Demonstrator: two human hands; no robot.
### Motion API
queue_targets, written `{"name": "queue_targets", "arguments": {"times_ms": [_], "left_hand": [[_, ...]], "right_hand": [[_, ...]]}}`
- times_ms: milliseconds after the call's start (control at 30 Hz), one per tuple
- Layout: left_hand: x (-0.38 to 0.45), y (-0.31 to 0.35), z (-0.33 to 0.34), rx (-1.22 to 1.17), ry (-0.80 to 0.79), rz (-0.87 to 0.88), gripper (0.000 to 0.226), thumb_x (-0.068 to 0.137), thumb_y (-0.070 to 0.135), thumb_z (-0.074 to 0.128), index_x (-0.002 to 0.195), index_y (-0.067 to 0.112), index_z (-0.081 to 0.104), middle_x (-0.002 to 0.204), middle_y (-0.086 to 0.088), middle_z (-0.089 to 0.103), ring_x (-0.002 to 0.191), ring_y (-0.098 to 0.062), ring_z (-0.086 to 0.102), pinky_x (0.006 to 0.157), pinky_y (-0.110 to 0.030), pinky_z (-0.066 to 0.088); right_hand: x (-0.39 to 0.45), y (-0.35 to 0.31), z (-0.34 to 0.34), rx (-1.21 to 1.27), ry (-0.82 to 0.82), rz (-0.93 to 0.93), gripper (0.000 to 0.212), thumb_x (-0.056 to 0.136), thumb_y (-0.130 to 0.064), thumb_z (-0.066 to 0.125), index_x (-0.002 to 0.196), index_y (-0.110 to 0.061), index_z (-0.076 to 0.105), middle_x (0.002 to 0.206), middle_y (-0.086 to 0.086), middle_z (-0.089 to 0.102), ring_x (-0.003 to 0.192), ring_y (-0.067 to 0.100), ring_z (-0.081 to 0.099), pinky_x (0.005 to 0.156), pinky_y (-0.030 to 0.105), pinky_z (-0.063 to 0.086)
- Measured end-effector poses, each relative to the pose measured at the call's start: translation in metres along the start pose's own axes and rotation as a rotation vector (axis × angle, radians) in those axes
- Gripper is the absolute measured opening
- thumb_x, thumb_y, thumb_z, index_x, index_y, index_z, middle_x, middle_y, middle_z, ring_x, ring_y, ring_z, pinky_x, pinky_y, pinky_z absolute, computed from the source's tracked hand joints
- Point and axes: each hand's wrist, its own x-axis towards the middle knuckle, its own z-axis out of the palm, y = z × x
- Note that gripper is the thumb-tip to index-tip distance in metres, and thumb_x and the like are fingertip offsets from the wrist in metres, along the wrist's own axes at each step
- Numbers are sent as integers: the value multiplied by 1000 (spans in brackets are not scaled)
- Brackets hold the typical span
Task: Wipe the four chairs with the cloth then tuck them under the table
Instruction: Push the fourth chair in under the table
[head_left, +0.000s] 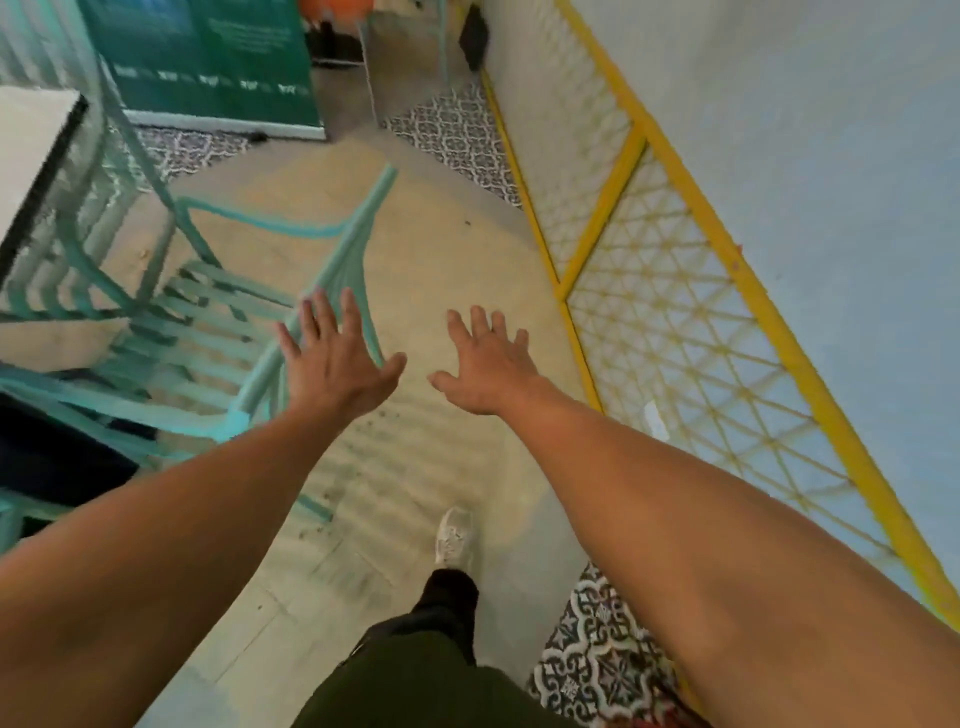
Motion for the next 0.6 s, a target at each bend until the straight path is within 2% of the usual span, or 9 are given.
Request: {"name": "queue_targets", "arguments": {"times_ms": [267, 467, 533, 600], "left_hand": [[102, -43, 4, -81, 14, -376, 127, 70, 83, 52, 154, 16, -15, 161, -13, -17, 148, -28, -16, 117, -57, -7], [134, -42, 15, -172, -102, -547, 124, 71, 79, 58, 155, 17, -9, 162, -12, -13, 149, -29, -12, 118, -57, -1], [136, -36, 26, -178, -166, -610, 115, 74, 74, 58, 156, 17, -1, 163, -12, -5, 150, -31, -5, 117, -57, 4], [138, -32, 34, -132, -196, -666, 92, 79, 64, 56, 150, 16, 24, 157, -12, 22, 144, -34, 20, 113, -57, 24]], "right_hand": [[164, -54, -67, -86, 101, -465, 90, 89, -54, 48, 153, -21, -5, 161, 12, -7, 147, 36, -4, 115, 59, 7], [245, -77, -80, -149, -11, -670, 100, 79, -41, 58, 153, -20, -6, 161, 12, -9, 147, 36, -6, 115, 59, 4], [266, -80, -72, -197, -75, -686, 105, 75, -37, 61, 152, -22, -8, 160, 12, -13, 146, 36, -9, 115, 59, 2], [287, -81, -58, -304, -159, -692, 104, 73, -37, 62, 152, -23, -4, 160, 13, -8, 146, 38, -7, 114, 60, 0]]}}
